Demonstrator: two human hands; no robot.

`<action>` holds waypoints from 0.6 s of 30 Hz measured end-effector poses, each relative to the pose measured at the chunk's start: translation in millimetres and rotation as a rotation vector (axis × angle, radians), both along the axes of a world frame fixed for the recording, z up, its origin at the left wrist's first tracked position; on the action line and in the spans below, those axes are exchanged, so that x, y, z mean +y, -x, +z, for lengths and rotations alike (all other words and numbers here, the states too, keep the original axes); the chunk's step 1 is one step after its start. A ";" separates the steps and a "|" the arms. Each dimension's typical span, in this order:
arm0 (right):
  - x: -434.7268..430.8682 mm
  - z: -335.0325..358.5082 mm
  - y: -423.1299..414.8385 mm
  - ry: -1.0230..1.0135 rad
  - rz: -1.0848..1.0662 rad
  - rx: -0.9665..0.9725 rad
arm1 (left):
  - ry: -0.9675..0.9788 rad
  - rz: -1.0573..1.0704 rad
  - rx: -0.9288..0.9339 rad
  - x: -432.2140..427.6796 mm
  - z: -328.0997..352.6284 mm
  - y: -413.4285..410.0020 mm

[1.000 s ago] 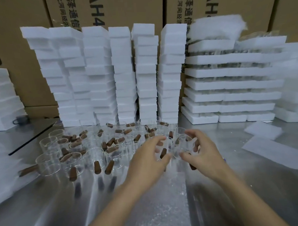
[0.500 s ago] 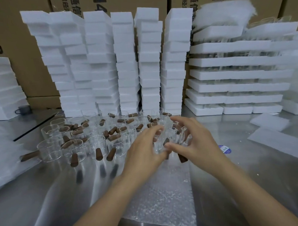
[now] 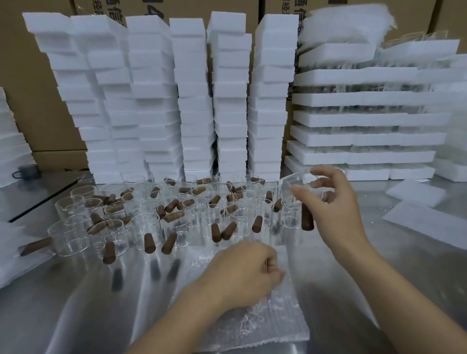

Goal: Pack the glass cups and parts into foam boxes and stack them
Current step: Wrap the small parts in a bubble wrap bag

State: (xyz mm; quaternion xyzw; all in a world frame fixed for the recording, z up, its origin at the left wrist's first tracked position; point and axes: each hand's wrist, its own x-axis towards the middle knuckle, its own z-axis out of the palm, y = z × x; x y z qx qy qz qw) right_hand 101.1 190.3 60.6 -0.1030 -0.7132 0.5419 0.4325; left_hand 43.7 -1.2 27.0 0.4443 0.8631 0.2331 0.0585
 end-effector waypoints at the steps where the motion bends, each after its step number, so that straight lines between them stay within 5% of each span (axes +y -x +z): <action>1: -2.1 1.5 -0.2 0.033 0.037 0.014 | -0.091 0.001 -0.083 -1.5 3.3 2.5; 6: -12.7 12.6 -5.4 0.129 0.326 0.025 | -0.587 0.075 -0.246 -8.4 27.6 15.7; 12: -23.2 16.2 -9.6 0.124 0.474 -0.031 | -0.867 0.087 -0.314 -16.1 41.5 23.3; 15: -20.6 17.7 -9.3 0.118 0.466 -0.126 | -0.930 0.080 -0.234 -18.7 46.0 18.0; 18: -18.2 17.5 -9.7 0.071 0.477 -0.223 | -1.009 0.135 0.035 -18.6 43.5 11.5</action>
